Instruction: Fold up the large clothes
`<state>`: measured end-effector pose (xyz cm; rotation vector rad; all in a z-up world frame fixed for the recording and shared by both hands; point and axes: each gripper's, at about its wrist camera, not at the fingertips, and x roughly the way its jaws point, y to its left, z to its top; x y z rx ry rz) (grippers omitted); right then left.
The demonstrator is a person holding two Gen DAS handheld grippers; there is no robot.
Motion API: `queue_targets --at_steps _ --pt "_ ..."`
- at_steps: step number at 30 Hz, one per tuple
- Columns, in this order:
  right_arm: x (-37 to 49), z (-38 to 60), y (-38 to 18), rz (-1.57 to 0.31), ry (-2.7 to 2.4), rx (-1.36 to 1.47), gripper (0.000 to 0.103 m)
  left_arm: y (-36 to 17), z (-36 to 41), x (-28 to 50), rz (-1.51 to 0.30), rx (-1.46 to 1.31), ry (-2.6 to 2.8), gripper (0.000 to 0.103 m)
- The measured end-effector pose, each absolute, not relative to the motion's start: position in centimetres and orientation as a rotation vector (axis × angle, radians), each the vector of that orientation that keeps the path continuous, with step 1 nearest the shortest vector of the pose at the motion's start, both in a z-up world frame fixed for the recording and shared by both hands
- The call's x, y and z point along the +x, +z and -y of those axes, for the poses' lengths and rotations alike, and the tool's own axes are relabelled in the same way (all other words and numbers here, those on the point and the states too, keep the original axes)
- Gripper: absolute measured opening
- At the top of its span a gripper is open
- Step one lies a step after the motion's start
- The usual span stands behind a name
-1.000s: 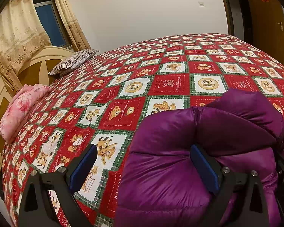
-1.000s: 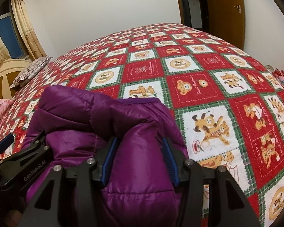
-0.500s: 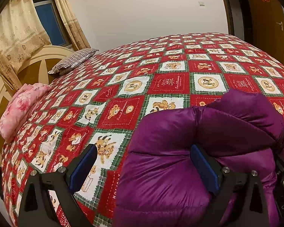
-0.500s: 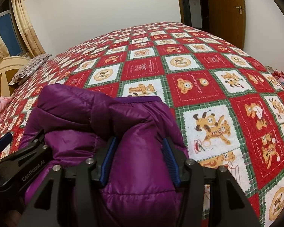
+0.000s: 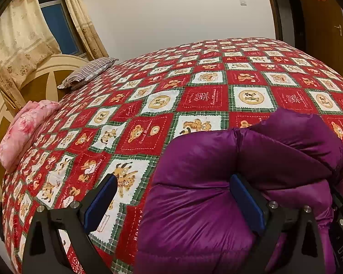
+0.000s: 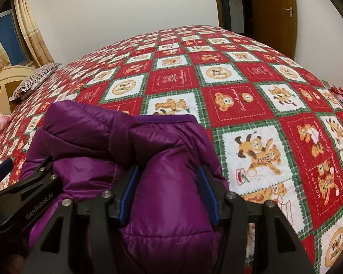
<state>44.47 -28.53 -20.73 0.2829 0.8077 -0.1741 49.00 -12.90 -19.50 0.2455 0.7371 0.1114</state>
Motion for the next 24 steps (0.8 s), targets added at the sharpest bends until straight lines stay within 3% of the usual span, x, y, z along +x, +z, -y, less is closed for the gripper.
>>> queue_targets --at_steps 4,9,16,20,22,24 --pt "44.6 28.8 -20.7 -0.822 -0.163 0.292 0.058 -18.5 11.2 49.0 -0.819 0.16 -0.012 0.099" --pt "41.8 30.8 -19.0 -0.8 -0.131 0.371 0.079 -16.0 6.2 44.7 -0.787 0.01 -0.175 0.099" --pt "38.9 31.8 -20.0 -0.798 -0.091 0.383 0.079 -19.5 3.7 43.6 -0.845 -0.156 -0.274 0.1" --pt "39.4 31.6 -20.6 -0.817 -0.067 0.396 0.079 -19.7 5.2 43.7 -0.856 -0.115 -0.321 0.101" --pt "39.8 31.4 -21.0 -0.82 -0.042 0.398 0.074 -19.6 5.9 43.8 -0.852 -0.077 -0.345 0.101" --pt "39.9 31.0 -21.2 -0.817 -0.008 0.394 0.064 -19.7 6.3 43.9 -0.855 -0.062 -0.368 0.101"
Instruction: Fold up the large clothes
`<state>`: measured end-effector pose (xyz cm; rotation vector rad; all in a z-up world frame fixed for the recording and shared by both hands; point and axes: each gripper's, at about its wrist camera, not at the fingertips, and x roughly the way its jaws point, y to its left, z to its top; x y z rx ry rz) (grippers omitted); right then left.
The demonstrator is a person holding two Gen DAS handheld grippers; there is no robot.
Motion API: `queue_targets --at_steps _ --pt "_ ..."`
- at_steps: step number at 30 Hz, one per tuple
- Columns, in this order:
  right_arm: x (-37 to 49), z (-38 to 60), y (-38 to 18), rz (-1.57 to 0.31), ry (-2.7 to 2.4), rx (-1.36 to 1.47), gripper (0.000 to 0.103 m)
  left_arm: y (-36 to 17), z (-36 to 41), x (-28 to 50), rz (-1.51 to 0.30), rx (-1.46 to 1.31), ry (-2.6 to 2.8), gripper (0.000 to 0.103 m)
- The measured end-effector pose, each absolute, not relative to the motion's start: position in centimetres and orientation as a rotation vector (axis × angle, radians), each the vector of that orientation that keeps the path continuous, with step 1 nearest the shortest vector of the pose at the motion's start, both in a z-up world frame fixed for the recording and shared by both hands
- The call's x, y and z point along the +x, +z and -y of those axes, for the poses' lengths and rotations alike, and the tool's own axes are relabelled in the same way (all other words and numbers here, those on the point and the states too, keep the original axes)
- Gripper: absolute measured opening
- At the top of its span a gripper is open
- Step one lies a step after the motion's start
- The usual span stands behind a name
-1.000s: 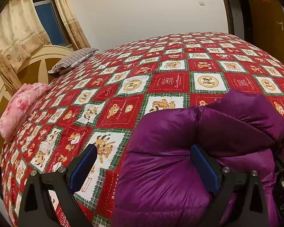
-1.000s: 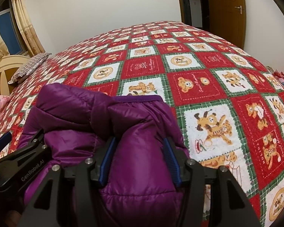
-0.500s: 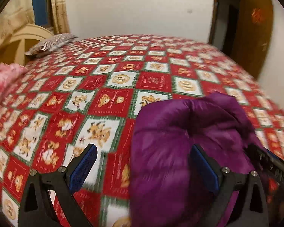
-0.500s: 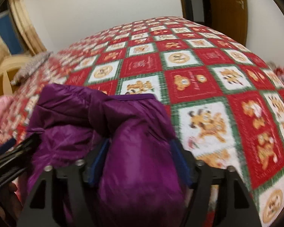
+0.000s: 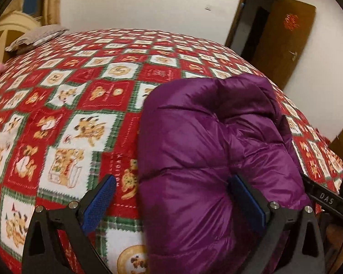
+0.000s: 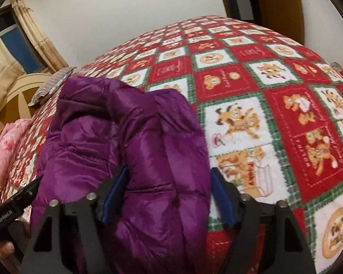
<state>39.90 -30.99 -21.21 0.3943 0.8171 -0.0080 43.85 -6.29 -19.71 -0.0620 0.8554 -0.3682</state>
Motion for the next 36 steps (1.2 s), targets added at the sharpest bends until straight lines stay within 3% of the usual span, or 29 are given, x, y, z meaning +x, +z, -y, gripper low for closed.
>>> queue_targets --at_steps 3,5,6,8,11,22,36 --pt "40.1 31.0 -22.0 -0.825 0.044 0.456 0.063 -19.7 7.3 43.8 -0.863 -0.054 -0.432 0.095" --pt "40.2 31.7 -22.3 -0.832 0.086 0.51 0.06 -19.4 8.2 43.2 -0.838 -0.025 -0.459 0.078" --pt "40.2 31.8 -22.3 -0.833 0.11 0.525 0.052 -19.2 8.7 42.8 -0.821 0.001 -0.457 0.073" --pt "39.9 31.9 -22.3 -0.825 0.165 0.563 0.034 -18.5 9.8 41.5 -0.766 0.083 -0.439 0.043" --pt "39.2 31.9 -22.0 -0.806 0.179 0.599 0.025 -16.4 10.3 39.7 -0.697 0.166 -0.41 0.029" --pt "39.1 23.4 -14.2 -0.699 0.388 0.529 0.02 -7.7 1.4 35.4 -0.535 0.172 -0.229 0.026" --pt "42.5 12.5 -13.9 -0.767 0.543 0.389 0.019 -9.9 -8.1 34.2 -0.596 0.091 -0.082 0.023"
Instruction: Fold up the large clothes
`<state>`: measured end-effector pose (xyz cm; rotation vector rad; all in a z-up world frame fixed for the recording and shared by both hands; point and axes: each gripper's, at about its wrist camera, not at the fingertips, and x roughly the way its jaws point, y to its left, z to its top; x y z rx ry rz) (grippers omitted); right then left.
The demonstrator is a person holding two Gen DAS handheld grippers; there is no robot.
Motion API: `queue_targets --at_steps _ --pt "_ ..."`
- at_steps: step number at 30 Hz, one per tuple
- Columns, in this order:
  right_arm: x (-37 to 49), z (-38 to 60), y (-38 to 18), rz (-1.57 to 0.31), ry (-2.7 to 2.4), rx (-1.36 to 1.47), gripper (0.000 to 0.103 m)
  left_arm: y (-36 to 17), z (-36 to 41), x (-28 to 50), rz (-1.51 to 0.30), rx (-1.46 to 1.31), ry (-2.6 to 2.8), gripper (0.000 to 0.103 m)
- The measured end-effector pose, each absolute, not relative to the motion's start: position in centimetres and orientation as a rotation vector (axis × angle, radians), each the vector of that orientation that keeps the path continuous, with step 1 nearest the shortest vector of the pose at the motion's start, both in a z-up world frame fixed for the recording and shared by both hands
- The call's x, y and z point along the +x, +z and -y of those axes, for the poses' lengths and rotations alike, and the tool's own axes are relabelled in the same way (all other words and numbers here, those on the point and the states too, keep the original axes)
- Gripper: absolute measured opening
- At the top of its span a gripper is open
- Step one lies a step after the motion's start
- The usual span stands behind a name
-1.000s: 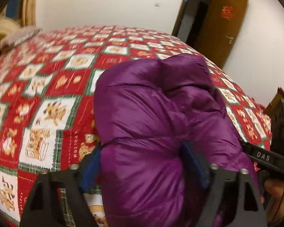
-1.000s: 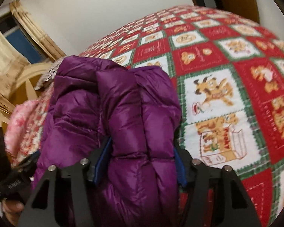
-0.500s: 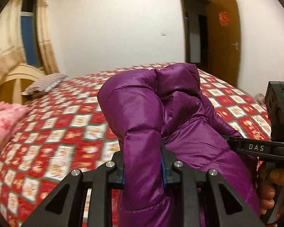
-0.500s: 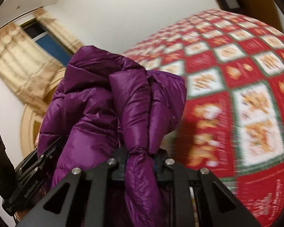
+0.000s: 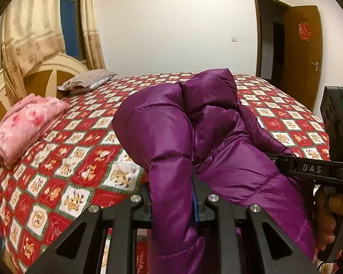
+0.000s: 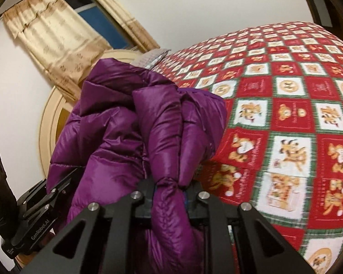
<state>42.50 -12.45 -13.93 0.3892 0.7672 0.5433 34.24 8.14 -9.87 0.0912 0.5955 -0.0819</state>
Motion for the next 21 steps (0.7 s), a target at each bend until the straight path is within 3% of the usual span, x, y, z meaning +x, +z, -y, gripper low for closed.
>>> queue_targets --at_steps 18,21 --pt "44.1 9.3 -17.1 -0.861 0.548 0.336 0.019 -13.7 -11.1 35.1 -0.656 0.067 -0.054 0.023" --pt "44.3 9.1 -17.7 -0.869 0.528 0.325 0.019 -14.5 -11.0 35.3 -0.66 0.081 -0.038 0.028"
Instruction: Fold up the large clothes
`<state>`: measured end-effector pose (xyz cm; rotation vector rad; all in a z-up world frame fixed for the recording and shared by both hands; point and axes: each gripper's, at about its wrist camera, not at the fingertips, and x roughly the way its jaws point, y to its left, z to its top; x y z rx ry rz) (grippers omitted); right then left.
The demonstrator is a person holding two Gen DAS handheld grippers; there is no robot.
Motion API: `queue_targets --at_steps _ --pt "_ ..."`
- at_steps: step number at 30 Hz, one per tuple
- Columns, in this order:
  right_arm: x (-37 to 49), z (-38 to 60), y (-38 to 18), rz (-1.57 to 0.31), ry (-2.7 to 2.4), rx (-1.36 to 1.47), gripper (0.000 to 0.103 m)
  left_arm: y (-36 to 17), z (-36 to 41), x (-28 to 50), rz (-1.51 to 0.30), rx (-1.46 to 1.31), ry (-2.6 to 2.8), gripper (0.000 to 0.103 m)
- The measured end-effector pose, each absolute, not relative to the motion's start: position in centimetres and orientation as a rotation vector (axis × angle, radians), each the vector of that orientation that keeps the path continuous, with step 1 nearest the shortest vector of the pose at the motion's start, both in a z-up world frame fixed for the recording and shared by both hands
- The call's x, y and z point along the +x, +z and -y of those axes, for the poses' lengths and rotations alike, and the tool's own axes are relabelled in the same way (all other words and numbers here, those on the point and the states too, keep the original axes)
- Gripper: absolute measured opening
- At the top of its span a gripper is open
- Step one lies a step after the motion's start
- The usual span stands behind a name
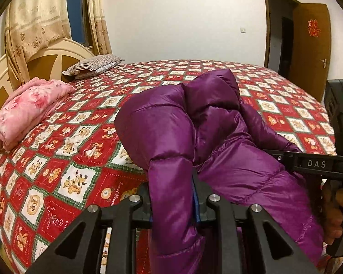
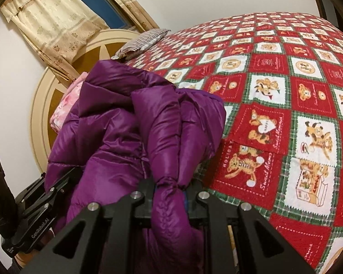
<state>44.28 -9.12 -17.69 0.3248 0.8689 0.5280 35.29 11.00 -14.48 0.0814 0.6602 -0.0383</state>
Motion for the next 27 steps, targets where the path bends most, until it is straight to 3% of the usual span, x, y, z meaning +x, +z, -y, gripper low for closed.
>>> queue_targets --at_steps 4,7,14,18,27 --pt "44.2 8.8 -18.6 -0.878 0.498 0.29 0.02 -16.0 -11.6 35.9 -0.69 0.078 -0.003 0.045" --pt "44.2 8.4 -19.0 -0.882 0.486 0.263 0.022 -16.8 -12.0 36.0 -0.695 0.07 0.01 0.052" --pt "44.1 7.8 -19.3 -0.875 0.451 0.222 0.032 -17.2 -13.0 36.2 -0.679 0.086 0.096 0.087" --pt "44.0 7.9 -19.5 -0.861 0.417 0.214 0.043 -17.5 -13.6 36.4 -0.683 0.07 0.118 0.094" --pt "43.8 7.1 -19.8 -0.843 0.391 0.158 0.044 -18.2 -14.1 36.7 -0.68 0.05 0.127 0.097"
